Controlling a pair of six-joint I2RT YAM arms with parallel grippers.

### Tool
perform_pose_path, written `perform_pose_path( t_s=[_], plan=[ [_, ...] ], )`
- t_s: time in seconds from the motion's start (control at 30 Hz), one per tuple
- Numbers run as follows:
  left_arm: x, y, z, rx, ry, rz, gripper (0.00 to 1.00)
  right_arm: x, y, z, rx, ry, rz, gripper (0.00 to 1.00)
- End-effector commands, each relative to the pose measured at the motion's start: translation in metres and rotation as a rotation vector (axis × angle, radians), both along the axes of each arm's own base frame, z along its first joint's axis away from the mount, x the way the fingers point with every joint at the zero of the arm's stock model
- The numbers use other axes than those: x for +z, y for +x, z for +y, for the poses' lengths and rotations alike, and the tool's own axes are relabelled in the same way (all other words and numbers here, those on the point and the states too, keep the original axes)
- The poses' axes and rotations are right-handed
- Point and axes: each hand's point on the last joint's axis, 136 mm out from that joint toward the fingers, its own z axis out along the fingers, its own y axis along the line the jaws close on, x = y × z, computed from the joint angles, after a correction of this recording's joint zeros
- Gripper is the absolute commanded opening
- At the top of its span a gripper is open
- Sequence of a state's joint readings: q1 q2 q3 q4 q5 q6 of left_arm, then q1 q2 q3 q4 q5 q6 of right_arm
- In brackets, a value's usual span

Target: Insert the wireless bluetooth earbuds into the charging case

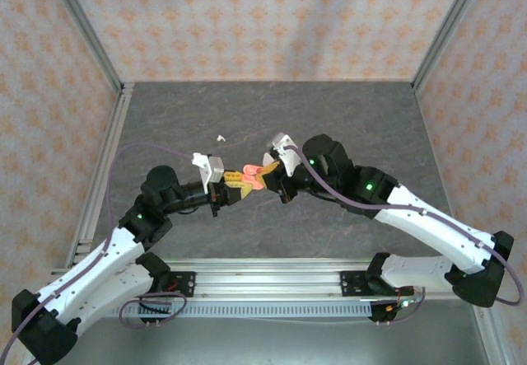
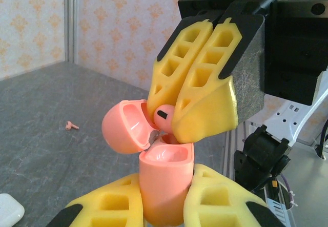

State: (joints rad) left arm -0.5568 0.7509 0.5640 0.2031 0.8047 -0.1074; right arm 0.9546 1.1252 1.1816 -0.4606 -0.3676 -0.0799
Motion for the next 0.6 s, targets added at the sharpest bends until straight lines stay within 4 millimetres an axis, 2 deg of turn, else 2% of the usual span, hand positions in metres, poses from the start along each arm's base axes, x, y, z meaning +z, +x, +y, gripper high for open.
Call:
perform_pose_path(
  t_s=[0.0,0.2,0.57],
  plan=[
    [0.034,-0.003,-0.001,-0.015,-0.062,-0.078,0.0,-0.001,-0.011,0.005,0.053,-0.014,0.039,0.11],
    [0.034,-0.002,-0.003,-0.018,-0.071,-0.068,0.0,-0.001,-0.007,0.006,0.035,-0.037,0.059,0.17],
    [0.03,-0.003,-0.002,-0.018,-0.07,-0.057,0.0,0.01,0.004,0.008,-0.036,-0.037,0.089,0.4]
  ],
)
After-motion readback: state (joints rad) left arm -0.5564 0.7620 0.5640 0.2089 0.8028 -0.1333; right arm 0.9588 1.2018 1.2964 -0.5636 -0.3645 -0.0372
